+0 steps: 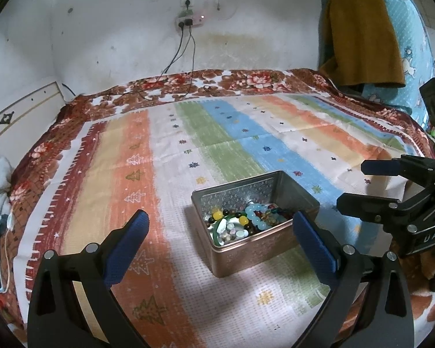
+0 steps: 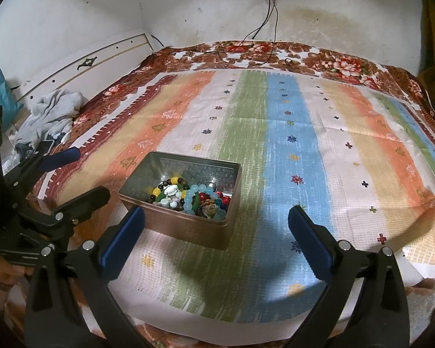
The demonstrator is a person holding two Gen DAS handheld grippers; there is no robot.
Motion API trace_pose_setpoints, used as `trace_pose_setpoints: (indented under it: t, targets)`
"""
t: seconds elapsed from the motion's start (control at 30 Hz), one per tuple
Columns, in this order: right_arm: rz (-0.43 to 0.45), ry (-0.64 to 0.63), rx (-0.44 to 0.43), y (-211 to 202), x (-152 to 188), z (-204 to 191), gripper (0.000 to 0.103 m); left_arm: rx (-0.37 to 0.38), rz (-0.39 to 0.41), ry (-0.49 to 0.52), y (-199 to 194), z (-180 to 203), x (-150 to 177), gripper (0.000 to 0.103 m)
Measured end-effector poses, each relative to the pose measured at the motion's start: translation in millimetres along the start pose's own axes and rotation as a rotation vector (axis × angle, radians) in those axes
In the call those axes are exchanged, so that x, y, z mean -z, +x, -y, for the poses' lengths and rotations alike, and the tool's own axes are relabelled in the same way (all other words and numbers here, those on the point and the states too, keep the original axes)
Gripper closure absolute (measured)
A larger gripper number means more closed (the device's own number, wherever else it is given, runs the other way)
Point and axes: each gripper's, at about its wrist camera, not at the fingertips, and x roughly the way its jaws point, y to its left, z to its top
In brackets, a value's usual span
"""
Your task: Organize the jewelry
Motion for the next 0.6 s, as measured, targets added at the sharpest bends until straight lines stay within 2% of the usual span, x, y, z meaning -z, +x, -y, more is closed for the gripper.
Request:
trace_pose_setpoints:
  t: [0.6]
  targets:
    - [-0.001, -0.004, 0.001, 1.1, 0.1, -1.0, 0.005, -0.016, -0.005, -0.043, 1.1, -4.8, -2.3, 0.006]
